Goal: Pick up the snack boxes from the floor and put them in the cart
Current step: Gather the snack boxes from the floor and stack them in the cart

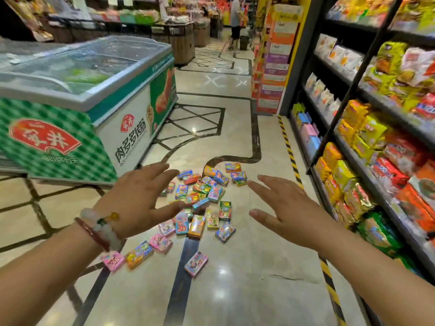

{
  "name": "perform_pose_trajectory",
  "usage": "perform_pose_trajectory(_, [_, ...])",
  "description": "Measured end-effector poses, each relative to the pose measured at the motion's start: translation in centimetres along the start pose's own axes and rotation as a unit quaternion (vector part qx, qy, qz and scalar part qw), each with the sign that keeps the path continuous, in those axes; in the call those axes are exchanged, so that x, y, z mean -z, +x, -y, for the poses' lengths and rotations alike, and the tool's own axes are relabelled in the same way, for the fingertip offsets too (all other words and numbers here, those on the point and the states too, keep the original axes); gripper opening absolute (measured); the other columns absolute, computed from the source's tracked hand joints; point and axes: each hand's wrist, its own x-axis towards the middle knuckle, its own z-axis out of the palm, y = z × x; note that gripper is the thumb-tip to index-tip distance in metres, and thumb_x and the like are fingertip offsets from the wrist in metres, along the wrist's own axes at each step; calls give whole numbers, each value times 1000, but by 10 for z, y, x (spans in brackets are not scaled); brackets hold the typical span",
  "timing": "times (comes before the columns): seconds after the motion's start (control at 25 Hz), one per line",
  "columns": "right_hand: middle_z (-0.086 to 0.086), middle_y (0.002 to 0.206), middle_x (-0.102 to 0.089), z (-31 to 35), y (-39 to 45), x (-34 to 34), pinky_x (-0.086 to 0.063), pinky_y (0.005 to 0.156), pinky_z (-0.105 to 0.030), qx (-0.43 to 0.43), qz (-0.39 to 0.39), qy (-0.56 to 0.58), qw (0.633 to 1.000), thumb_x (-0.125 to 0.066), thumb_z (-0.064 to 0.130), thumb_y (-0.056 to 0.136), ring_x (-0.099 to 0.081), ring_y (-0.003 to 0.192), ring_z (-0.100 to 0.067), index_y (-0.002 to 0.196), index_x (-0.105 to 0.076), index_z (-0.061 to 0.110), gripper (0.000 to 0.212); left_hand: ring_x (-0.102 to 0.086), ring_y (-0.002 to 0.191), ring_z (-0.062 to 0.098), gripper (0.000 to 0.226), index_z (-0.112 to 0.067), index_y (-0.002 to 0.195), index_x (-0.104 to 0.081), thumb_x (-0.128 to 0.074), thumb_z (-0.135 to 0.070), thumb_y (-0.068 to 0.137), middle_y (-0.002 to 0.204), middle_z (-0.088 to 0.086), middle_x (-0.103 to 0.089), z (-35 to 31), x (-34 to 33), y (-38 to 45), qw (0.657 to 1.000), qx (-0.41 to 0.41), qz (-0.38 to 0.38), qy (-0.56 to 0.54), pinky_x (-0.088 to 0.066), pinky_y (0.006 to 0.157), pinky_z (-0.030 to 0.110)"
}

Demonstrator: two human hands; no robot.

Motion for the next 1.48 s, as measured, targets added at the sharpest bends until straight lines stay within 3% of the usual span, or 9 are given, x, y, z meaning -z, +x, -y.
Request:
perform_pose_trajectory(0.12, [-3, 153, -32, -26, 67, -21, -23, 112, -35, 34, -7, -35, 999, 5, 75, 82, -31, 139, -21, 149, -23, 34, 84, -56, 118, 29, 89, -15, 132, -54, -17, -77, 81, 133, 11, -56, 25, -20, 46, 999, 4, -5, 42, -45, 92, 46])
perform_pose_trajectory(0.24, [-10, 130, -59, -46, 122, -47, -46, 93, -46, 44, -33, -51, 997, -11, 61, 96, -58, 115, -29, 136, -50, 21, 69, -61, 110, 32, 78, -13, 126, -58, -26, -70, 85, 126, 13, -61, 46, -42, 86, 998, 22, 10, 52, -47, 87, 48])
perform_pose_trajectory(0.72, [-10, 141, -50, -112, 319, -169, -20, 109, -32, 41, 15, -2, 999, -14, 60, 97, -33, 128, -23, 142, -37, 23, 63, -55, 118, 36, 70, -12, 128, -53, -40, -60, 80, 130, 18, -56, 171, -204, 235, 1000, 9, 27, 9, -29, 95, 44])
perform_pose_trajectory(0.88, [-9, 138, -52, -146, 358, -304, -30, 106, -34, 36, 31, 6, 999, -20, 59, 95, -37, 123, -23, 141, -38, 23, 60, -55, 116, 35, 66, -11, 127, -49, -43, -56, 80, 128, 18, -57, 194, -339, 261, 999, 11, 23, -41, -30, 94, 43])
perform_pose_trajectory(1.04, [-14, 129, -59, -184, 367, -478, -46, 94, -37, 44, 70, 23, 996, -63, 55, 77, -43, 117, -26, 137, -44, 15, 74, -47, 117, 30, 64, -10, 125, -49, -43, -54, 79, 127, 19, -57, 199, -526, 243, 995, 17, 47, -87, -38, 92, 40])
perform_pose_trajectory(1.16, [-19, 117, -65, -214, 367, -620, -53, 77, -49, 51, 150, 34, 987, -95, 27, 47, -65, 101, -36, 126, -59, 5, 89, -60, 106, 42, 65, -7, 122, -50, -41, -54, 78, 121, 23, -61, 199, -692, 202, 979, 61, 169, -97, -51, 80, 53])
perform_pose_trajectory(1.28, [-24, 110, -67, -243, 373, -747, -55, 72, -47, 77, 205, 7, 976, -97, 14, 39, -68, 92, -41, 118, -64, -1, 87, -63, 92, 40, 72, -4, 118, -54, -44, -61, 76, 108, 17, -62, 196, -826, 157, 942, 125, 273, -152, -54, 73, 46])
perform_pose_trajectory(1.4, [-13, 147, -42, -259, 402, -824, -39, 101, -33, 84, 278, -3, 957, -79, 29, 74, -45, 131, -30, 144, -37, 9, 84, -41, 123, 27, 104, -13, 144, -27, -50, -76, 65, 140, 6, -35, 190, -912, 120, 895, 180, 388, -126, -38, 101, 34])
perform_pose_trajectory(1.48, [0, 154, -27, -264, 422, -853, -28, 105, -25, 107, 314, -75, 941, -67, 40, 83, -30, 139, -19, 150, -21, 19, 84, -35, 130, 27, 124, -12, 147, -23, -41, -83, 47, 146, 5, -28, 179, -943, 104, 882, 189, 406, -149, -33, 106, 34])
